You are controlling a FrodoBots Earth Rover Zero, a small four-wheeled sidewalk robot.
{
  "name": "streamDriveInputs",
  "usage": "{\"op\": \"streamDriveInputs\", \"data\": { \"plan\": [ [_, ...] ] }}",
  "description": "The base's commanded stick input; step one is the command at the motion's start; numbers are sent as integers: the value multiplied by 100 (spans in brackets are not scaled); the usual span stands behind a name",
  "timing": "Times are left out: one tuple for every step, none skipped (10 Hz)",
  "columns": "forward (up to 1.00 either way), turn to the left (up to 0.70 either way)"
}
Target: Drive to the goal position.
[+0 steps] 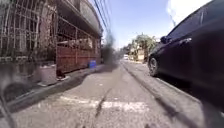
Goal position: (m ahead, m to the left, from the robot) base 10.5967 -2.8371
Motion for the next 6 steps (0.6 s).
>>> {"op": "streamDriveInputs", "data": {
  "plan": [
    [95,0],
    [95,0],
    [95,0],
    [95,0],
    [95,0],
    [95,0]
  ]
}}
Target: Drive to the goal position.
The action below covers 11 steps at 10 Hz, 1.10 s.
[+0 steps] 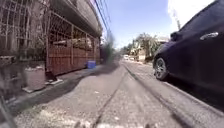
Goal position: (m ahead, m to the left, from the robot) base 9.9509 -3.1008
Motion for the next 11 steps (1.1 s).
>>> {"op": "streamDriveInputs", "data": {
  "plan": [
    [95,0],
    [95,0],
    [95,0],
    [94,0],
    [93,0],
    [93,0],
    [93,0],
    [93,0],
    [93,-1],
    [93,-4],
    [92,-23]
  ]
}}
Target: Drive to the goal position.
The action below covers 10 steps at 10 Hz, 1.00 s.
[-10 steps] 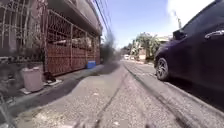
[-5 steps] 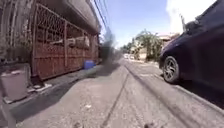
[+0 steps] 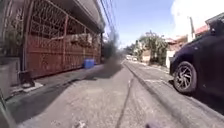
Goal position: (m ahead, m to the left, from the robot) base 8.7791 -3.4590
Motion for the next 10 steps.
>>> {"op": "streamDriveInputs", "data": {
  "plan": [
    [92,-36],
    [92,-13],
    [92,0],
    [92,0],
    [92,0],
    [92,0],
    [92,-4],
    [92,-17],
    [92,-24],
    [92,-28]
  ]
}}
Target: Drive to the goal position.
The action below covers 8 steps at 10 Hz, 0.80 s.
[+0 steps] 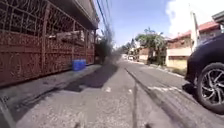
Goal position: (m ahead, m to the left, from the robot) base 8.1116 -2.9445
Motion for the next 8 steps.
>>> {"op": "streamDriveInputs", "data": {
  "plan": [
    [92,-8],
    [92,0],
    [92,0],
    [92,0],
    [92,0],
    [92,0],
    [92,0],
    [92,0]
  ]
}}
